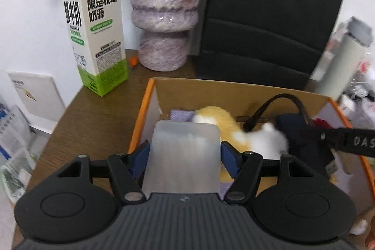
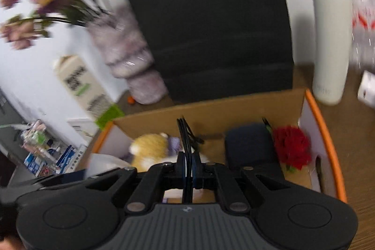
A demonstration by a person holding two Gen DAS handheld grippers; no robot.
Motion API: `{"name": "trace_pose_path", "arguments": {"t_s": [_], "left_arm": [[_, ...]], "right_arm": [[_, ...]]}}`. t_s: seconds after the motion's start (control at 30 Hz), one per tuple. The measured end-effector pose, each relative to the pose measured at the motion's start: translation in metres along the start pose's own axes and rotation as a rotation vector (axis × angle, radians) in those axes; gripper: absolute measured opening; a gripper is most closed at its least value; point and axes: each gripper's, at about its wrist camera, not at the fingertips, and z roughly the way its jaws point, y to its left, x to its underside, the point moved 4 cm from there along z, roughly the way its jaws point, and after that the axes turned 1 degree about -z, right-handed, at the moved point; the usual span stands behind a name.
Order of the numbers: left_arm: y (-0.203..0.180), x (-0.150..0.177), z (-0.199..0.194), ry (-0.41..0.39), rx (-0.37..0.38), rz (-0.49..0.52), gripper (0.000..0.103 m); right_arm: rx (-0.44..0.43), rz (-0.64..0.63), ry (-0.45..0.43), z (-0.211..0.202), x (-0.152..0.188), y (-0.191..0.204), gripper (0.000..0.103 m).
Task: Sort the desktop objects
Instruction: 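Carry the white box and black cable over the cardboard box with both tools, then open the left tool on the white box while the right tool releases the cable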
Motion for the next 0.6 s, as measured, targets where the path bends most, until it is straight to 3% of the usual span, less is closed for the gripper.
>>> {"name": "trace_pose_path", "arguments": {"t_s": [0.17, 0.23, 0.3, 0.33, 0.43, 0.6], "left_arm": [[-0.008, -0.004, 0.016, 0.034, -0.040, 0.012, 0.066], [-0.008, -0.007, 0.018, 0.044, -0.057, -0.003, 0.069], [-0.006, -0.008, 0.017, 0.051, -0.071, -0.028, 0.075], [-0.005, -0.008, 0.015, 0.054, -0.061, -0.042, 0.082], [-0.006, -0.007, -0.003, 0.042, -0.023, -0.039, 0.090], [-0.005, 0.000, -0.041, 0.008, -0.051, -0.033, 0.100]], "right_arm": [[0.093, 0.026, 0.063, 0.025, 0.008, -0.006, 0.008], [0.140, 0.021, 0.075, 0.026, 0.009, -0.005, 0.019], [0.161, 0.018, 0.094, 0.024, 0.007, -0.007, 0.022], [0.164, 0.025, 0.108, 0.021, 0.007, -0.008, 0.030], [0.174, 0.012, 0.091, 0.006, 0.005, -0.003, 0.054], [0.159, -0.040, 0.040, -0.032, 0.011, 0.010, 0.061]]}}
